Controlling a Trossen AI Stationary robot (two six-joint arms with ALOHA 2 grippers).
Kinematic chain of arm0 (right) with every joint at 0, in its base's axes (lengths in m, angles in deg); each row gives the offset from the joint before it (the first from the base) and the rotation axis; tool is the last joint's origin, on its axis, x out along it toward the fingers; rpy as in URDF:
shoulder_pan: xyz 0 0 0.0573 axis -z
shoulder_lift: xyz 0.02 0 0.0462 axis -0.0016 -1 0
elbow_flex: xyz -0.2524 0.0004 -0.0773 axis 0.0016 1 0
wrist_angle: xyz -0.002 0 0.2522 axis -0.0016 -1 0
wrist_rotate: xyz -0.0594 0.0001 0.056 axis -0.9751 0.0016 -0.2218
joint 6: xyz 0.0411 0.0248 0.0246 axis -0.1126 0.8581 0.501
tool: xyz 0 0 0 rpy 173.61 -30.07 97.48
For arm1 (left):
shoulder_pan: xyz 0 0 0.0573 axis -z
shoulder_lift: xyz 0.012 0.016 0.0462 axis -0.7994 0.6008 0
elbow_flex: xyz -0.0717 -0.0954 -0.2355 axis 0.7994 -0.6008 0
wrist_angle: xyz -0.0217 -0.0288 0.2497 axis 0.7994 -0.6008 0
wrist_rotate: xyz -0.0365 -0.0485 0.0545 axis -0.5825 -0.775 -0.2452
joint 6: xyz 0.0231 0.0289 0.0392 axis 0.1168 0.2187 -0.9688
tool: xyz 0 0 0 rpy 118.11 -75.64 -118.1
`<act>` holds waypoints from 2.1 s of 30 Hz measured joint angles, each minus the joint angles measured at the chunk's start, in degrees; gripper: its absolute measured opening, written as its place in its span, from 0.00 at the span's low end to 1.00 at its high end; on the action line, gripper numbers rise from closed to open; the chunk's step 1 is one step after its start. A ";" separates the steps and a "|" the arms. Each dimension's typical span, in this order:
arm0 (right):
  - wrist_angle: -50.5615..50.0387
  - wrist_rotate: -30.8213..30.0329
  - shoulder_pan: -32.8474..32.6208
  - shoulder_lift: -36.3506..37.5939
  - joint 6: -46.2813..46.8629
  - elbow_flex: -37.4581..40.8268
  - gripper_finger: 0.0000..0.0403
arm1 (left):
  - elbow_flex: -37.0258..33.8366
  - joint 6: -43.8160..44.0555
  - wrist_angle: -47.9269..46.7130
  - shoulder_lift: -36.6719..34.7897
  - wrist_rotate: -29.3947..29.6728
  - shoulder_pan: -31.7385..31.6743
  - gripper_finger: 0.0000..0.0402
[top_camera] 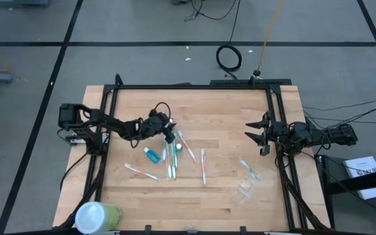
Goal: Pick & Place toothbrushing station
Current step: Put the blue mouthwash into the middle section of the transparent organizer
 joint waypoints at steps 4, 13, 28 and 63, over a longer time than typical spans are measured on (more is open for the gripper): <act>0.00 0.00 0.02 0.00 0.00 0.00 0.42 | -0.01 1.76 0.21 1.19 0.33 0.00 0.35; 0.22 0.00 0.01 0.00 0.00 0.00 0.42 | -0.05 1.46 4.81 5.34 0.61 0.22 0.28; 1.14 0.00 0.01 -0.85 0.97 0.02 0.42 | 1.61 -2.71 7.53 1.77 -2.39 0.31 0.19; 24.59 6.23 0.00 -65.62 2.59 -23.58 0.42 | 26.93 -10.81 -6.05 8.19 -15.28 12.45 0.19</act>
